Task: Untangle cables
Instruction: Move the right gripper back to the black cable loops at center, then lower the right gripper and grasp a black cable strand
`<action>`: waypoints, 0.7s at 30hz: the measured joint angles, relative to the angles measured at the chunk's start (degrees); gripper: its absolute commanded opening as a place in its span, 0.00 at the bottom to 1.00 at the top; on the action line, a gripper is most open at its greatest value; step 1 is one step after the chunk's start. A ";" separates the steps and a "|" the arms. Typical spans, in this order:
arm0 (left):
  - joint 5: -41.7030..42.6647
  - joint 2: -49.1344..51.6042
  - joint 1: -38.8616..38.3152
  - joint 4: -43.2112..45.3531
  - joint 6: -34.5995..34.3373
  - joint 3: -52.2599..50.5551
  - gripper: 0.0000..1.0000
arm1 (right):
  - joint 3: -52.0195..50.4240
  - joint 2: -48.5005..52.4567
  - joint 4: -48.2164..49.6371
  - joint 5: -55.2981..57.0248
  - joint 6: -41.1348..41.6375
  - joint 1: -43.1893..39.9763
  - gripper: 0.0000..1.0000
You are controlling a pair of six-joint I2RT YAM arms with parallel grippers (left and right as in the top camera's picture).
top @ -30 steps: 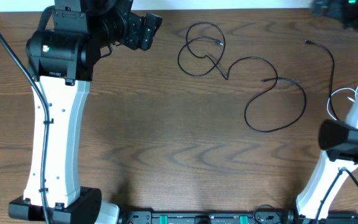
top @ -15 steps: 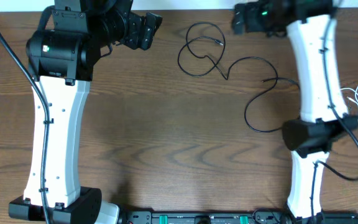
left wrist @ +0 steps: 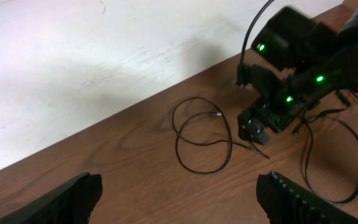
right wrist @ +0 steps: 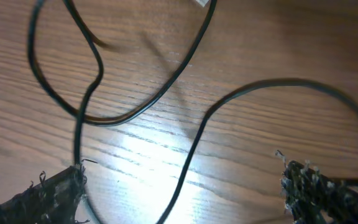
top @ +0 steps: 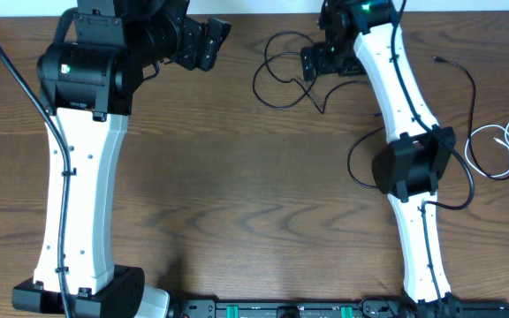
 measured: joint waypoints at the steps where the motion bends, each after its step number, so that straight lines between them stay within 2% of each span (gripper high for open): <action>1: 0.00 0.00 0.00 0.00 0.00 0.00 0.84 | 0.00 0.57 0.00 -0.17 0.00 0.04 0.99; 15: 0.00 0.00 0.00 0.04 0.00 0.00 0.84 | -0.07 1.75 2.40 -0.57 2.51 1.46 0.98; 21: 0.00 0.00 0.00 0.04 0.00 0.00 0.84 | -0.07 1.75 0.96 4.48 5.11 2.36 0.98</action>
